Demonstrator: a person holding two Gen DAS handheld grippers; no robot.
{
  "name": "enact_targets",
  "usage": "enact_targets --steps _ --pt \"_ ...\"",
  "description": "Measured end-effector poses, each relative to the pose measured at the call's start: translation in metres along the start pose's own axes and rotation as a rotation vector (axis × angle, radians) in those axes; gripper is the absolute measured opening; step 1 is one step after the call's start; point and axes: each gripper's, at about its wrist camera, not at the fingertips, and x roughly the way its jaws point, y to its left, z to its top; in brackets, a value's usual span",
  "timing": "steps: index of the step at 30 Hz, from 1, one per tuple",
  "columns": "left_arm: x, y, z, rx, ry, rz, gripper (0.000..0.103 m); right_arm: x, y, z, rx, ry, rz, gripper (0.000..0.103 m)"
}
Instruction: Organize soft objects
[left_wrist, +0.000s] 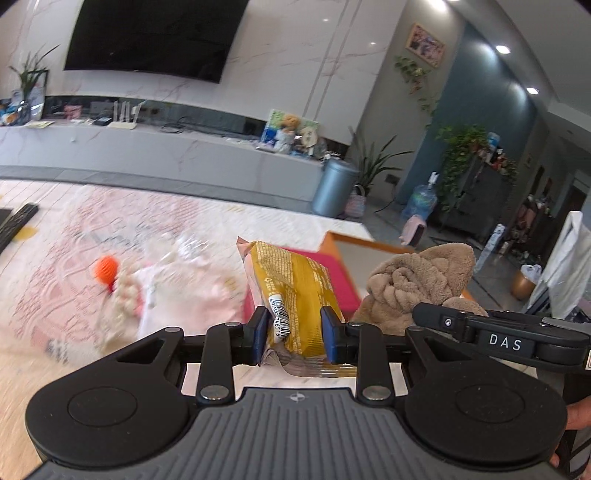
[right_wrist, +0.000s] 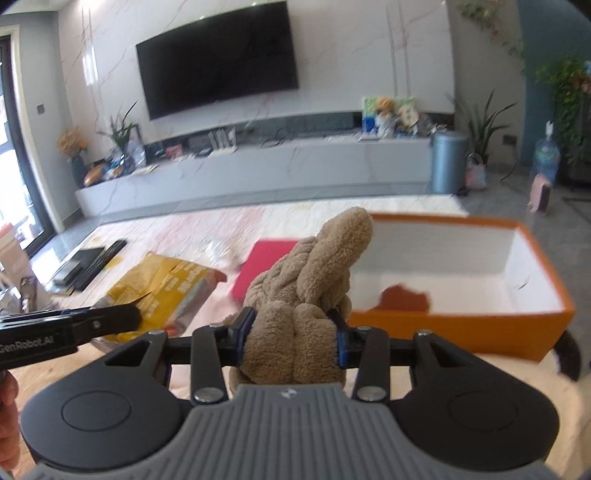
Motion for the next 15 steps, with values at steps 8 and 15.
enact_targets --steps 8,15 --pt "0.038 -0.035 0.032 0.044 -0.005 -0.119 0.034 -0.003 -0.047 0.023 0.06 -0.033 -0.078 0.041" --pt "0.084 -0.072 0.051 0.145 0.051 -0.19 0.034 0.01 -0.071 0.037 0.054 -0.029 -0.128 0.041"
